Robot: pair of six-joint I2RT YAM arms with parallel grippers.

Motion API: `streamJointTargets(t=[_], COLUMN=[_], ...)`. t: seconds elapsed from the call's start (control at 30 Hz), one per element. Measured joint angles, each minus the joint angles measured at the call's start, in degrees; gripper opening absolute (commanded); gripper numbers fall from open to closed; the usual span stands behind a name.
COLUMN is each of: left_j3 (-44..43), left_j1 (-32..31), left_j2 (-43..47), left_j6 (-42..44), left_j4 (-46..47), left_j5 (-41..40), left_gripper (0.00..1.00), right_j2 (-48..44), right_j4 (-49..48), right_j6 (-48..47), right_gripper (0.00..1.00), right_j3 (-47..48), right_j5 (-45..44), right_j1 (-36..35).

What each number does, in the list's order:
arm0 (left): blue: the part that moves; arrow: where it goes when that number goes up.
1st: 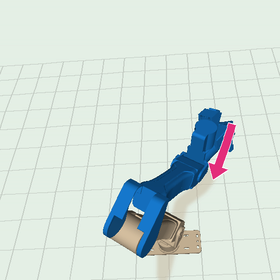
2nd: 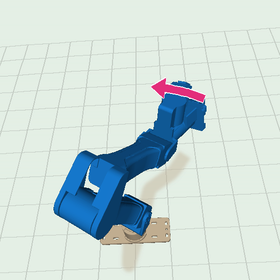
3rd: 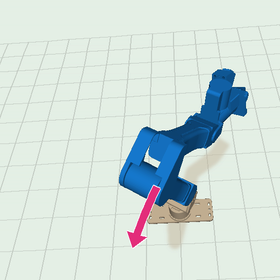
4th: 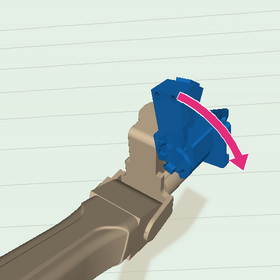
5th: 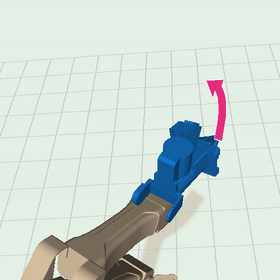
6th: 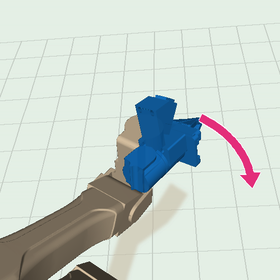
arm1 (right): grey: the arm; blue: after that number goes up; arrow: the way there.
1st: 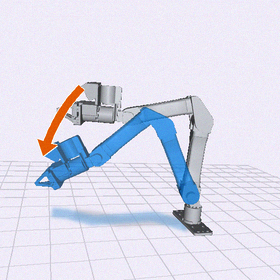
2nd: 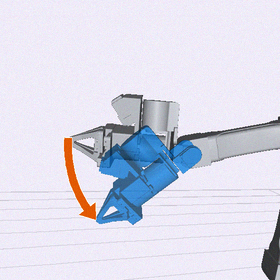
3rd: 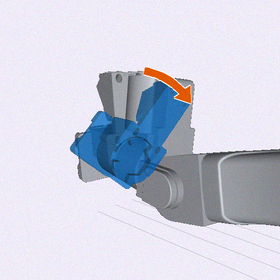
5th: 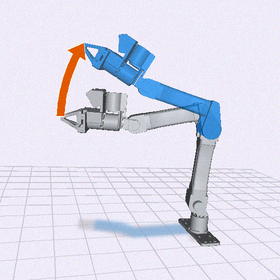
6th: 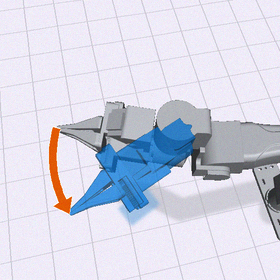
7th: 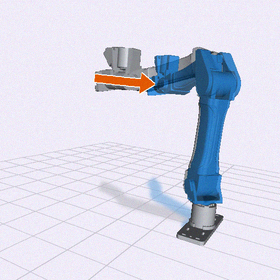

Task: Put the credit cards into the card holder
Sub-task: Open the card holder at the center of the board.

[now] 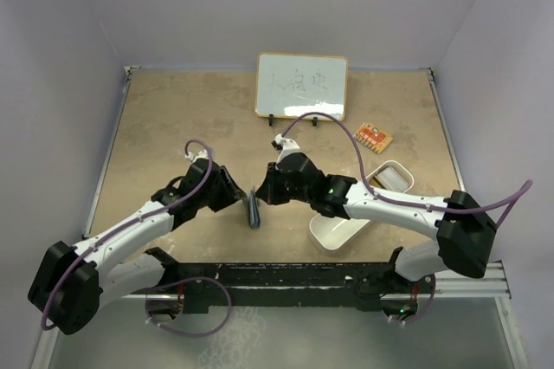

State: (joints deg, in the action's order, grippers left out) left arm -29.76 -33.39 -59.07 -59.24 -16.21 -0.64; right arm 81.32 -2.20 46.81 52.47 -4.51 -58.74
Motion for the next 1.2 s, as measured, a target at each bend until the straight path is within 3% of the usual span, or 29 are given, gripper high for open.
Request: streamJointTargets(t=[0.37, 0.7, 0.83, 1.07, 1.13, 1.2], left_j3=[0.63, 1.49, 1.51, 2.49, 2.49, 2.49], left_j1=[0.00, 0.00, 0.00, 0.00, 0.00, 0.00], left_j2=[-2.60, -4.28, -5.42, -6.14, -6.54, -6.82], left_j6=[0.33, 0.72, 1.62, 2.03, 2.08, 2.10], left_j4=[0.33, 1.01, 1.97, 4.81, 5.31, 5.79], left_j5=[0.00, -0.09, -0.22, -0.24, -0.24, -0.24], left_gripper=[0.32, 0.00, 0.00, 0.13, 0.13, 0.06], right_j2=[-0.39, -0.42, -0.96, -4.90, -4.81, -4.52], right_j4=[-0.26, 0.50, 2.99, 2.27, 0.48, -0.94], right_j6=[0.09, -0.72, -1.90, -2.47, -2.21, -1.73], right_gripper=[0.00, 0.00, 0.00, 0.00, 0.00, 0.00], right_j3=[-0.92, -2.16, -2.16, -3.65, -3.65, -3.78], right_j5=[-0.44, -1.27, -2.99, 0.76, 3.13, 4.83], right_j1=[0.55, 1.51, 2.36, 5.27, 5.38, 5.38])
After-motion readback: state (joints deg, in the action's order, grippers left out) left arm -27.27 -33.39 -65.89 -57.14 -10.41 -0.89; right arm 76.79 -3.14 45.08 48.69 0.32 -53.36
